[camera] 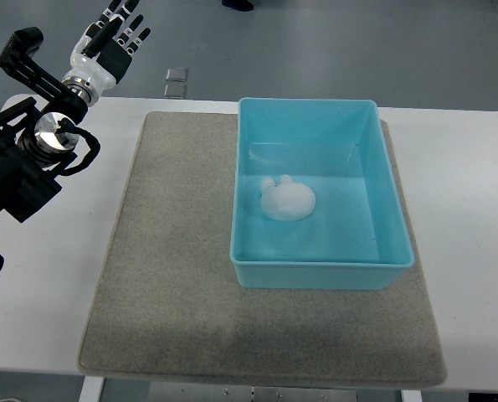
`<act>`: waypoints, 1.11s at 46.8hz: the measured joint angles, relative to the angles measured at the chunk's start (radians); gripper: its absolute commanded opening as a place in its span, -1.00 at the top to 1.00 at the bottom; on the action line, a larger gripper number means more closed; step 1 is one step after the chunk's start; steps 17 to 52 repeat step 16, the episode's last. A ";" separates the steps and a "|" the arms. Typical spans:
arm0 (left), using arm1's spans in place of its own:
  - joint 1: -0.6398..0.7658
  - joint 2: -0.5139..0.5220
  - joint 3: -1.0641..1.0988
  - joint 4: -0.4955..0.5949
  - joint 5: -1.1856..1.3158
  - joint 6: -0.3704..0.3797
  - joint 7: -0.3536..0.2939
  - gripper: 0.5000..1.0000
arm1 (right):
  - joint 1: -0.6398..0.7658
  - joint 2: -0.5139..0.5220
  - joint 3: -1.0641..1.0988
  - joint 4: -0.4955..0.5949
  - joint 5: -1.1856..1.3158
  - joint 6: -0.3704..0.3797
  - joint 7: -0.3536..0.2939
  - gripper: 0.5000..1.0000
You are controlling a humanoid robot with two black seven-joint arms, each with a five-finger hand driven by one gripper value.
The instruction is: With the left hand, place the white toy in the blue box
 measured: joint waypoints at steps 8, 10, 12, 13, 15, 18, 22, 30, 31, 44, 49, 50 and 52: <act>0.003 0.000 -0.001 0.000 0.001 0.000 0.000 -0.97 | 0.000 0.000 0.000 0.000 0.000 0.000 0.000 -0.74; 0.003 0.000 -0.001 -0.001 0.001 0.001 0.000 -0.97 | 0.000 0.000 0.000 0.001 0.000 0.002 0.000 -0.74; 0.003 0.000 -0.001 -0.001 0.001 0.001 0.000 -0.97 | 0.000 0.000 0.001 0.001 0.000 0.003 0.000 -0.74; 0.003 0.000 -0.001 -0.001 0.001 0.001 0.000 -0.97 | 0.000 0.000 0.001 0.002 0.000 0.003 0.000 -0.74; 0.003 0.000 -0.001 0.000 0.001 0.002 0.000 -0.97 | 0.001 0.000 0.001 0.004 -0.003 0.002 0.000 -0.74; 0.003 0.000 -0.001 0.000 0.001 0.002 0.000 -0.97 | 0.001 0.000 0.001 0.006 -0.003 0.002 0.000 -0.74; 0.003 0.000 -0.001 0.000 0.001 0.002 0.000 -0.97 | 0.001 0.000 0.001 0.006 -0.003 0.002 0.000 -0.74; 0.003 0.000 -0.001 0.000 0.001 0.002 0.000 -0.97 | 0.001 0.000 0.001 0.006 -0.003 0.002 0.000 -0.74; 0.003 0.000 -0.001 0.000 0.001 0.002 0.000 -0.97 | 0.001 0.000 0.001 0.006 -0.003 0.002 0.000 -0.74; 0.003 0.000 -0.001 0.000 0.001 0.002 0.000 -0.97 | 0.001 0.000 0.001 0.006 -0.003 0.002 0.000 -0.74; 0.003 0.000 -0.001 0.000 0.001 0.002 0.000 -0.97 | 0.001 0.000 0.001 0.006 -0.003 0.002 0.000 -0.74; 0.003 0.000 -0.001 0.000 0.001 0.002 0.000 -0.97 | 0.001 0.000 0.001 0.006 -0.003 0.002 0.000 -0.74; 0.003 0.000 -0.001 0.000 0.001 0.002 0.000 -0.97 | 0.001 0.000 0.001 0.006 -0.003 0.002 0.000 -0.74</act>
